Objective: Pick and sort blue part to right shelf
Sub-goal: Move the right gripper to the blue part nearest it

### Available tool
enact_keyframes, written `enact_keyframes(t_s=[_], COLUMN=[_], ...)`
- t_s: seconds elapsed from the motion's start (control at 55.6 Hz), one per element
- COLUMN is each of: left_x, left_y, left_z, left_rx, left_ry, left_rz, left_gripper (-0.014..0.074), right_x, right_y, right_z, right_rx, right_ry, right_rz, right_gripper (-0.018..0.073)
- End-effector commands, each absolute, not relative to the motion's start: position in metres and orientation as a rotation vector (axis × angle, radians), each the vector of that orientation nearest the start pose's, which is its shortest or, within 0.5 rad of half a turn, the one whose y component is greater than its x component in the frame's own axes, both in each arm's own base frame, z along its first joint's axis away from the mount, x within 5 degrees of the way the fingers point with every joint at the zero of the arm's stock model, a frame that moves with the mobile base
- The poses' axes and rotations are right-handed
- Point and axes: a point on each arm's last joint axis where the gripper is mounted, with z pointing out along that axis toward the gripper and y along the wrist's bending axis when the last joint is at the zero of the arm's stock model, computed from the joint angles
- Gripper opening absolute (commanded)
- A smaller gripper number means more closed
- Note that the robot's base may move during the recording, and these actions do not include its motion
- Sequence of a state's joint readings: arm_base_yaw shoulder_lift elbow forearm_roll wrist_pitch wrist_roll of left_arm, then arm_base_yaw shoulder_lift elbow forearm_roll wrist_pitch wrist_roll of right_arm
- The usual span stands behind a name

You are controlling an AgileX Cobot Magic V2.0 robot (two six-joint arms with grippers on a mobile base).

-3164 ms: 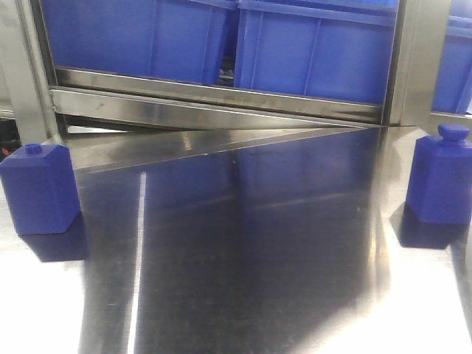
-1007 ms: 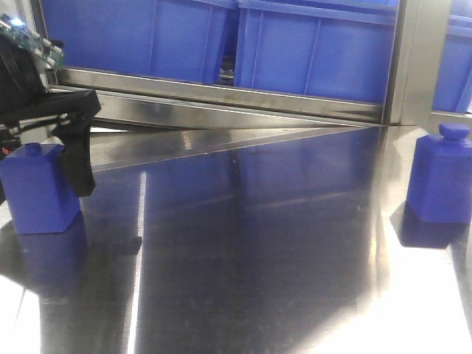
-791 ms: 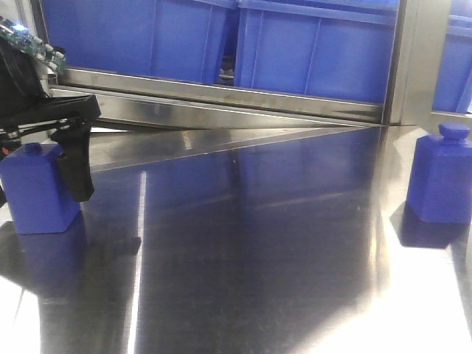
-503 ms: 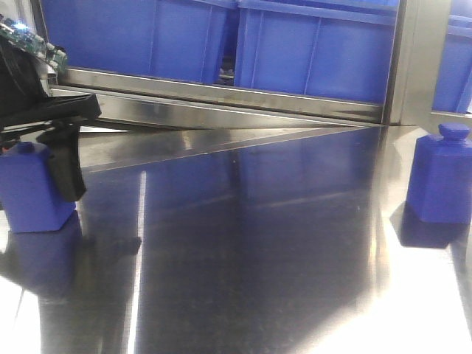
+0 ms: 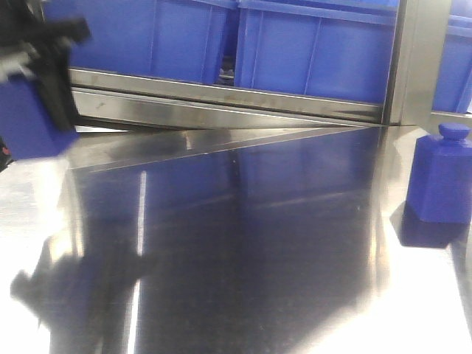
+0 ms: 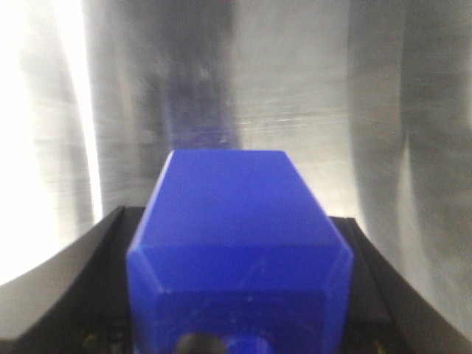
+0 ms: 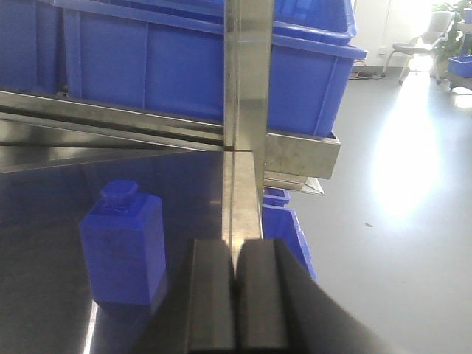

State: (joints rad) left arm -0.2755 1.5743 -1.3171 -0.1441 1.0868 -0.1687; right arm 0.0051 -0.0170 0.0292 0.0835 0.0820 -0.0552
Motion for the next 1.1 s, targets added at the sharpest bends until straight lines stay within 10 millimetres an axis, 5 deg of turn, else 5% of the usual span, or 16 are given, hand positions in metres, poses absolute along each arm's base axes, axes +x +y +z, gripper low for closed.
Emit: enact_keyframes(t_s=[0.0,0.144,0.431,0.683,0.881,1.079], left_x=[0.279,0.243,0.167,0.098,0.062,0.039], left_y=[-0.092,-0.081,-0.058,-0.037,-0.026,-0.017], left_z=[0.337,0.363,0.391,0.389,0.372,0.365], left_rx=[0.123,0.123,0.14,0.125,0.135,0.138], left_ry=[2.702,2.545,2.221,1.934,1.846,1.755], left_rz=[-0.317,-0.349,-0.387,-0.416,-0.411,-0.394], left_gripper=[0.033,0.0419,0.0419,0.0418,0.0418,0.041], right_x=[0.055,0.055,0.054,0.043,0.046,0.076], right_y=[0.0,0.0,-0.001,0.001,0.006,0.021], right_z=[0.209,0.209,0.214,0.262,0.313,0.36], right_rx=[0.023,0.023,0.041,0.035,-0.012,-0.13], right_ry=[1.465,1.465,1.412,1.419,1.635,1.842], right_rz=[0.023,0.023,0.036,0.067,0.115,0.261], right_gripper=[0.0058,0.0058,0.0058,0.0064,0.0316,0.0536])
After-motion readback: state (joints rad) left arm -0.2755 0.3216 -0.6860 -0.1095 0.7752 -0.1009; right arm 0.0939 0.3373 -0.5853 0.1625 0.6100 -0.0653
